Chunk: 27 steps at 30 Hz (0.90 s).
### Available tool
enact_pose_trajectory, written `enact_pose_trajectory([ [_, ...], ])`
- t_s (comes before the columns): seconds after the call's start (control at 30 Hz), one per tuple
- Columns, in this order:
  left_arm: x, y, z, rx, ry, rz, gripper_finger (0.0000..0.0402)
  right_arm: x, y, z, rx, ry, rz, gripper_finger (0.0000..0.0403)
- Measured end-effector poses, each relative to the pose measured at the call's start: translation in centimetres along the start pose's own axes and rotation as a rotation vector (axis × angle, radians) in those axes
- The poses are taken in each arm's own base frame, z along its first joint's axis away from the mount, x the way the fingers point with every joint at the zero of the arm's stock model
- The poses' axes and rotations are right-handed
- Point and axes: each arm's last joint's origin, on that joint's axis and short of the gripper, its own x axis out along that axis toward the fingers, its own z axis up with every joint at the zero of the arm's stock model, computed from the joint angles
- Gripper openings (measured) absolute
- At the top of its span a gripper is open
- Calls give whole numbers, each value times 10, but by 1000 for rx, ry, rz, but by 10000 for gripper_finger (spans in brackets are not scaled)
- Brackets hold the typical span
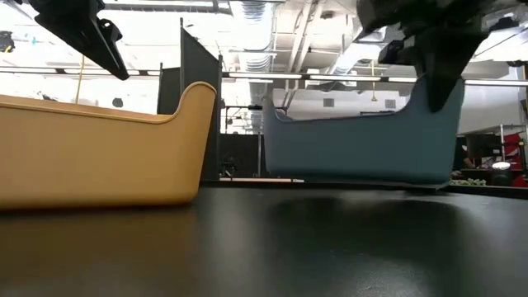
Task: Sort batteries
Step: Move the blue bin to the center of the table, then adjust the bins
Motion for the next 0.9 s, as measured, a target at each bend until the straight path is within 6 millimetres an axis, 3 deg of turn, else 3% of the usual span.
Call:
enact_pose_trajectory([
  [0.2,0,0,0,-12,-1,-1,178,3,21,-2,19,-50,53,10],
  [0.47,0,-1,0,-8,10,-22,178,10,30,-4,62,-69,66,39],
  [0.9,-6,-2,9,11,-19,-56,178,6,35,0,40,-124,91,191],
])
